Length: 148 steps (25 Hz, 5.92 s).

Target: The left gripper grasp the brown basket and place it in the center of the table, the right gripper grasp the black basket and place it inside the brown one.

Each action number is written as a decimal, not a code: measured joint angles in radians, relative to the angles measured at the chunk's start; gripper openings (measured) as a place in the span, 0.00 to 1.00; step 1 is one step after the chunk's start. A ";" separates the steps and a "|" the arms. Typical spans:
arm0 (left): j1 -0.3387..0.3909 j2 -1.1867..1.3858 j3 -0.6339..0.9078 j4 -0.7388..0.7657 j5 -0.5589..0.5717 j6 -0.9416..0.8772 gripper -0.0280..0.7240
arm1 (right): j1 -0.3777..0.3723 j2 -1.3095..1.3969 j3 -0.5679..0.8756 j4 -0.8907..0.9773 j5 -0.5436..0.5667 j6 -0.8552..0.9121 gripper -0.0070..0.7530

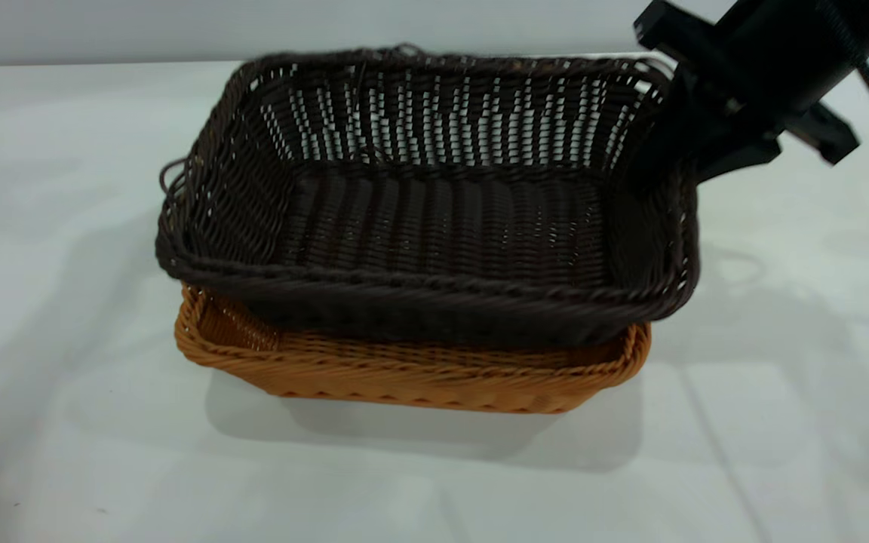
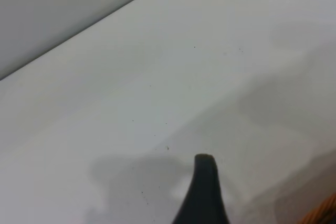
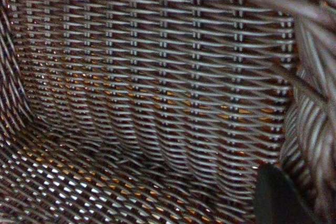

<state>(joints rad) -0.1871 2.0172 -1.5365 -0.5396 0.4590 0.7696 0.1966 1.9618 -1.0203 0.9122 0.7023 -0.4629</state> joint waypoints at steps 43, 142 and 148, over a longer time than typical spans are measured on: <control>0.159 -0.645 0.000 0.112 0.478 -0.150 0.79 | -0.235 -1.054 0.019 -0.195 0.400 -0.144 0.78; 0.165 -2.036 1.047 0.588 0.648 -0.787 0.79 | -0.167 -1.978 0.539 -0.686 0.446 0.135 0.78; 0.165 -2.036 1.047 0.588 0.648 -0.789 0.79 | -0.167 -1.978 0.539 -0.686 0.446 0.134 0.78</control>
<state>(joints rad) -0.0224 -0.0190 -0.4892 0.0488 1.1072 -0.0197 0.0301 -0.0164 -0.4810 0.2259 1.1486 -0.3291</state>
